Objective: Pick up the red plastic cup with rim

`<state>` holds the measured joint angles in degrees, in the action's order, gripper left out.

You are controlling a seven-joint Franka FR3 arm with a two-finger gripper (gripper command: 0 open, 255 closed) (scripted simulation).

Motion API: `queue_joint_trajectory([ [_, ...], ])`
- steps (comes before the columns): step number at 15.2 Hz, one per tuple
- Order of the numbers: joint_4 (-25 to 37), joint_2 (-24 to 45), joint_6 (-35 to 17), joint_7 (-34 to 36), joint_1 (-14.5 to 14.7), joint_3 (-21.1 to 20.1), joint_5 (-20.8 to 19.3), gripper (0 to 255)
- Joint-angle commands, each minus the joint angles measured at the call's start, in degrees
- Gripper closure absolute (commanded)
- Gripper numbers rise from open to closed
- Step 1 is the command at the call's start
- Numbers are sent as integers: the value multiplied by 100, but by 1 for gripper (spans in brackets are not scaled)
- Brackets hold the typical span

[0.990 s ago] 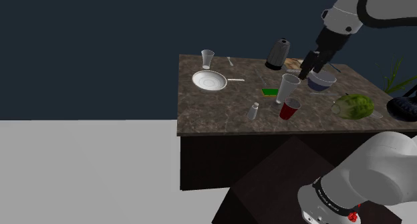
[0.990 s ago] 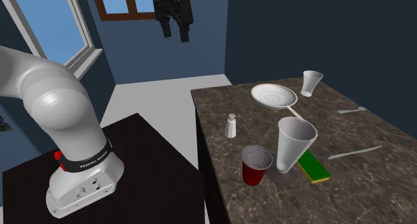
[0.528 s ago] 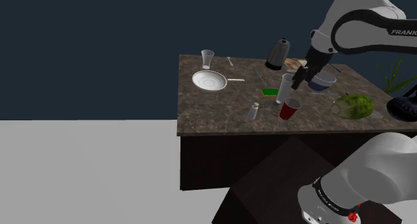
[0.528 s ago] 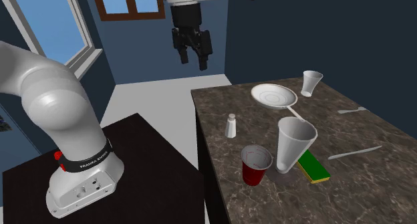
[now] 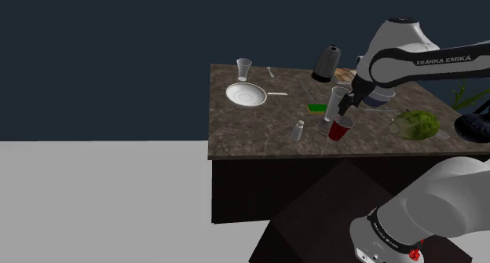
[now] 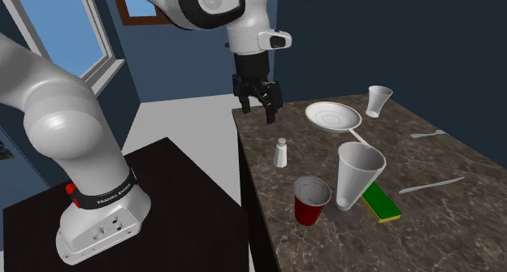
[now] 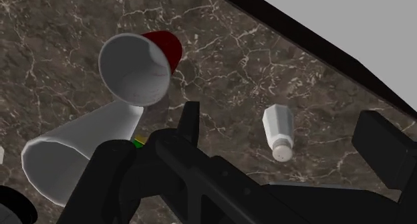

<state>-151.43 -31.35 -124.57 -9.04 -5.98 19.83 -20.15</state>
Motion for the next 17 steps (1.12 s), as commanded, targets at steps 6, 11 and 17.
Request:
queue_joint_trajectory([
  [6, 87, 1535, -1585, -313, -113, 607, -248, 0],
  [11, 398, 2801, -2620, -755, -124, 982, 12, 0],
  [17, 689, 3863, -3403, -1302, -254, 1009, 632, 0],
])
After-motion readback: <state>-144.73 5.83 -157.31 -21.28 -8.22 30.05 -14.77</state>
